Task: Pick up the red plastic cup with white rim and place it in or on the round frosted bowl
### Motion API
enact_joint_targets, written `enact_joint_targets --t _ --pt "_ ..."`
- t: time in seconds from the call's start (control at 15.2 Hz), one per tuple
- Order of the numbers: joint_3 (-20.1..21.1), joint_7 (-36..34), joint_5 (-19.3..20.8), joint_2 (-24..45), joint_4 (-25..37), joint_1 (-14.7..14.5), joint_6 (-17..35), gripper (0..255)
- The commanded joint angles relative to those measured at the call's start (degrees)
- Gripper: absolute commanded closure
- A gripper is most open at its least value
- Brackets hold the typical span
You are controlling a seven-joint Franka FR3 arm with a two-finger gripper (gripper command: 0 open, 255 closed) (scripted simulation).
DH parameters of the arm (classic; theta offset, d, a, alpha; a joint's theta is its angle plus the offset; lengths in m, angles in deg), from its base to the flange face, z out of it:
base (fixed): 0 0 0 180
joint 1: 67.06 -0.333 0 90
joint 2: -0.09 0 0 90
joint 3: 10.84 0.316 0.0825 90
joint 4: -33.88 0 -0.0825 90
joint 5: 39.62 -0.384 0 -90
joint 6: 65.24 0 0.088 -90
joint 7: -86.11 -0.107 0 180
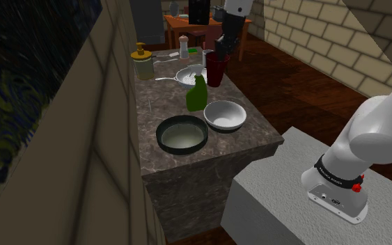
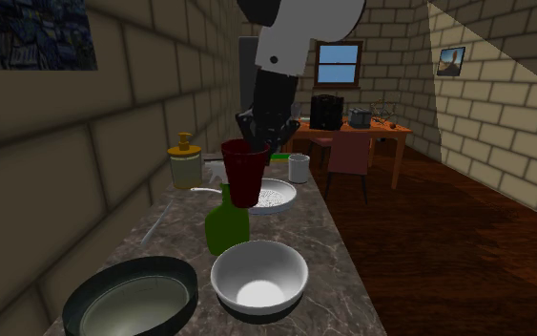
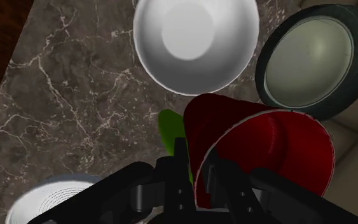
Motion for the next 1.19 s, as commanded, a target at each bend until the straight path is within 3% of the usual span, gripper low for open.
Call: enact_joint_targets --t 0.0,0.53,0.99,1.12 --pt "1.73 -2.8 -0.14 -1.03 -1.1 -1.09 0.52 255" --pt "8.97 -14.2 -0.47 -0.79 0.34 -5.38 1.06 255" --pt "15.57 -25.02 0.51 2.77 5.28 -9.13 1.14 255" --pt "15.62 -24.86 0.44 2.84 3.81 -9.18 2.67 255"
